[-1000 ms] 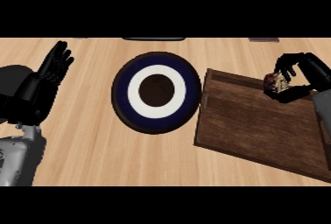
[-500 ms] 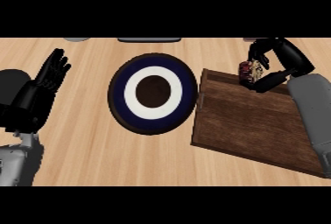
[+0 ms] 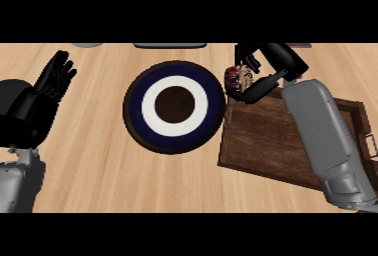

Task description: Pick the cupcake from the tray and place it in the plate

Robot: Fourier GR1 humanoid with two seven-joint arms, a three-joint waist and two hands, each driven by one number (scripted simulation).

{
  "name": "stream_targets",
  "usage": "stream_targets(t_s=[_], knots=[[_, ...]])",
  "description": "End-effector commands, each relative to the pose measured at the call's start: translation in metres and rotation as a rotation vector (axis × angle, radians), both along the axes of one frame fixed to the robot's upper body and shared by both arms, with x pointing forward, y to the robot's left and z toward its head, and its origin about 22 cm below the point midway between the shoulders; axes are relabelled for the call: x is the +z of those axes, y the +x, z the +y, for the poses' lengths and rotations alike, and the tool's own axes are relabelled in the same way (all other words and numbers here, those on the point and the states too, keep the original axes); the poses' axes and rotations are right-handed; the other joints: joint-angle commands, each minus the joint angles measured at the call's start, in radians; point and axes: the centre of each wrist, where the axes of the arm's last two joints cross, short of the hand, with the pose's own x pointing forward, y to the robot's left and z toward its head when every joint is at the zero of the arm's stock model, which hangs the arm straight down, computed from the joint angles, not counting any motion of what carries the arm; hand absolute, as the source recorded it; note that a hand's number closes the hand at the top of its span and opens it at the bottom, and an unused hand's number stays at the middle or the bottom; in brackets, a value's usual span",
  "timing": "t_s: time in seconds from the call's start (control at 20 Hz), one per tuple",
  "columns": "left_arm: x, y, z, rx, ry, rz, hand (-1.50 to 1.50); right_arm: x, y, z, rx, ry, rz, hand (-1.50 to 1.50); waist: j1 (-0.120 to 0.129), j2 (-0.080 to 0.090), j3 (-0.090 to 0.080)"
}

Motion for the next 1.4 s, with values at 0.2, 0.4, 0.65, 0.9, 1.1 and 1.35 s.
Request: stream_targets(t_s=[0.2,0.4,0.65,0.9,1.1,1.35], knots=[[-0.014,0.0,-0.024,-0.019,-0.02,-0.02,0.0,-0.007,-0.005,0.09,-0.014,-0.046,0.041,1.5,0.016,0.008,0.0],[-0.008,0.002,-0.005,-0.024,-0.008,-0.009,0.0,-0.018,-0.007,0.115,-0.044,-0.103,0.019,1.5,0.026,0.009,0.0],[-0.006,0.012,-0.025,-0.053,0.003,-0.002,0.0,-0.029,-0.003,0.136,-0.06,-0.206,-0.001,1.5,0.05,0.015,0.0],[0.01,0.01,-0.035,-0.068,0.004,-0.021,0.0,-0.047,0.002,0.129,-0.112,-0.121,0.17,-1.5,0.069,0.02,0.001],[-0.001,0.01,-0.021,-0.082,-0.004,-0.036,0.0,-0.059,-0.007,0.135,-0.046,-0.06,0.222,-1.5,0.094,0.023,0.0],[-0.002,0.017,-0.035,-0.091,0.003,-0.041,0.0,-0.041,-0.003,0.142,-0.025,0.127,0.229,-1.5,0.097,0.027,0.001]])
